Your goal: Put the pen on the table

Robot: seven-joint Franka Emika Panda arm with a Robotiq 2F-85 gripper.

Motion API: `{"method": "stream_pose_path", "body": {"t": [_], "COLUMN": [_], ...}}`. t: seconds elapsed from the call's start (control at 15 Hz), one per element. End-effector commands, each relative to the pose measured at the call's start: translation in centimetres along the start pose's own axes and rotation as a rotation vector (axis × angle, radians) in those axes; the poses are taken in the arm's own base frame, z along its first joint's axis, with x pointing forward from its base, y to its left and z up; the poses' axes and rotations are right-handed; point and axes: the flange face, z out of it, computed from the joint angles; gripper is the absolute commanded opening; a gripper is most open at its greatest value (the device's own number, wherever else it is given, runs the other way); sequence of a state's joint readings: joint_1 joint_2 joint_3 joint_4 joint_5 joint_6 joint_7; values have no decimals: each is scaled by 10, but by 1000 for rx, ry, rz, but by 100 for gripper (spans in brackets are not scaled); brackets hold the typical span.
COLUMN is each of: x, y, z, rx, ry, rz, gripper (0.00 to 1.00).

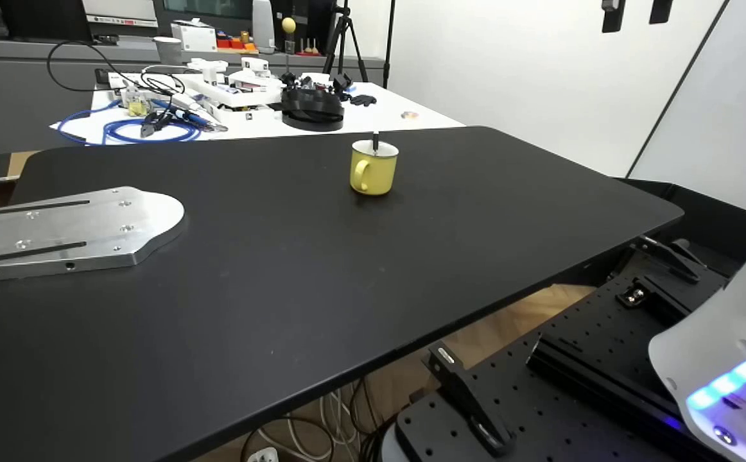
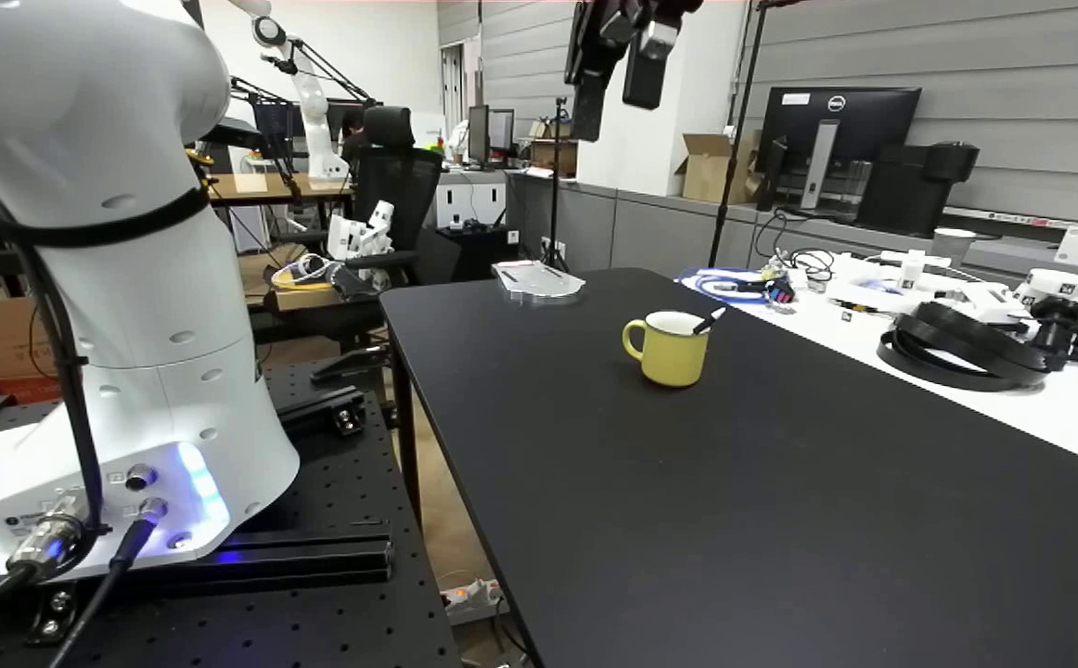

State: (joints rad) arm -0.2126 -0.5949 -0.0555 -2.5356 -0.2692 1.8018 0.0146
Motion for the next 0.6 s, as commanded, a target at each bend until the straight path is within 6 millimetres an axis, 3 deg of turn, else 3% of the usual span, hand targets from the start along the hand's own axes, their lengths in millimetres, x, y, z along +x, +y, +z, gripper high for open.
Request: {"method": "stream_pose_path", "body": {"t": [0.0, 0.2, 0.33, 0.53], "x": [0, 7, 30, 81], "y": [0, 1, 5, 11], "z": [0, -2, -8, -13], "rx": [0, 10, 20, 34], "ry": [-1, -6, 11, 50], "rz": [0, -8, 2, 15], "gripper": [100, 100, 100, 100]}}
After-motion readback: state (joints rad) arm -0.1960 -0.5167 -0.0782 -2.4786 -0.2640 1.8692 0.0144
